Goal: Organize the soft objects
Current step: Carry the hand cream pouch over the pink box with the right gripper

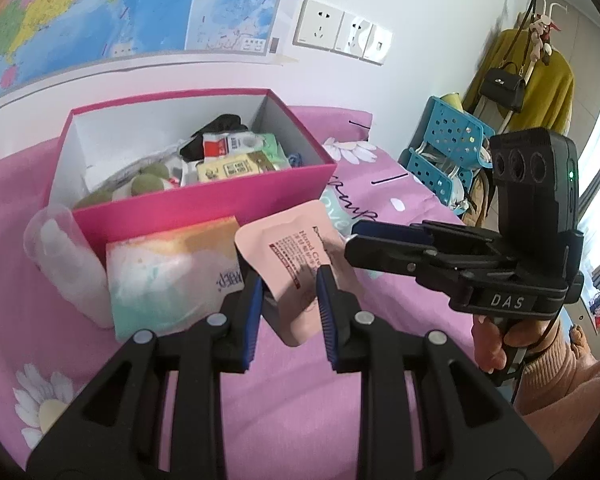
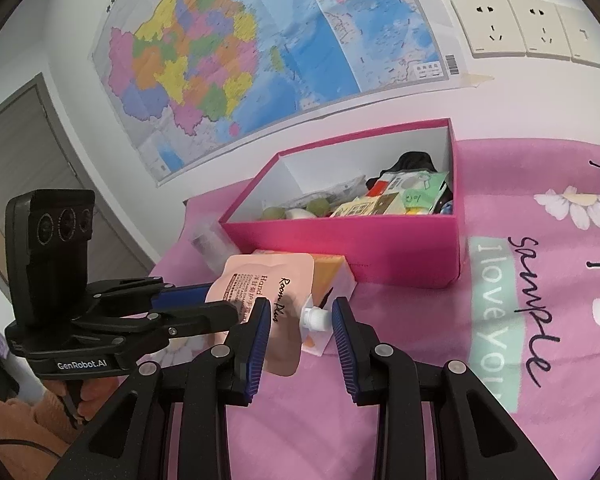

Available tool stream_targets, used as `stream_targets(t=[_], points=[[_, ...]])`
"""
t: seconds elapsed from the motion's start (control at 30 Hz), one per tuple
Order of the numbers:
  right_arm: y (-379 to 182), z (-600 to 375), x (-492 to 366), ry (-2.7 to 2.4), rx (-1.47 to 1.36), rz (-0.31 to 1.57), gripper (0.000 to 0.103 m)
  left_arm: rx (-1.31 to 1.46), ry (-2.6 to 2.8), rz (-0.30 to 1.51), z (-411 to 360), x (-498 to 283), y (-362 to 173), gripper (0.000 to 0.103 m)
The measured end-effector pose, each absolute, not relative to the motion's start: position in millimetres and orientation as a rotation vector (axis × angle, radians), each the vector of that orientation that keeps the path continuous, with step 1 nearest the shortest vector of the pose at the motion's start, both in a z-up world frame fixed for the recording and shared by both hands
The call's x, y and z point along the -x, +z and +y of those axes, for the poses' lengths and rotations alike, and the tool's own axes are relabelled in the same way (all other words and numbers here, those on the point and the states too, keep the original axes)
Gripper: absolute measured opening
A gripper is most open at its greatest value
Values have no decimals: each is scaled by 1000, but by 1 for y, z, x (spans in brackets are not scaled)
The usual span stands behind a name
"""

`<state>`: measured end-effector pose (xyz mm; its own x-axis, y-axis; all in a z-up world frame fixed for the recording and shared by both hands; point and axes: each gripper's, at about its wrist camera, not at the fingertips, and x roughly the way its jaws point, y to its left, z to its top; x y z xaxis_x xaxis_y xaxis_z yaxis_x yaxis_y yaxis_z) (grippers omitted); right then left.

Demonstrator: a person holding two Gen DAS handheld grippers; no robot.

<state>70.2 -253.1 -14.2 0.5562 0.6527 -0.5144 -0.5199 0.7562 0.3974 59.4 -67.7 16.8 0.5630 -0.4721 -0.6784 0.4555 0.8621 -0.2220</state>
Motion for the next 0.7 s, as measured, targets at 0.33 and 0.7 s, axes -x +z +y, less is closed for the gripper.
stream_targets(t=[0.33, 0.7], points=[[-6, -256, -80, 686, -209, 665, 32, 15, -543, 782, -72, -71, 26, 28], [5, -259, -93, 682, -225, 632, 32, 13, -536, 754, -74, -86, 38, 28]])
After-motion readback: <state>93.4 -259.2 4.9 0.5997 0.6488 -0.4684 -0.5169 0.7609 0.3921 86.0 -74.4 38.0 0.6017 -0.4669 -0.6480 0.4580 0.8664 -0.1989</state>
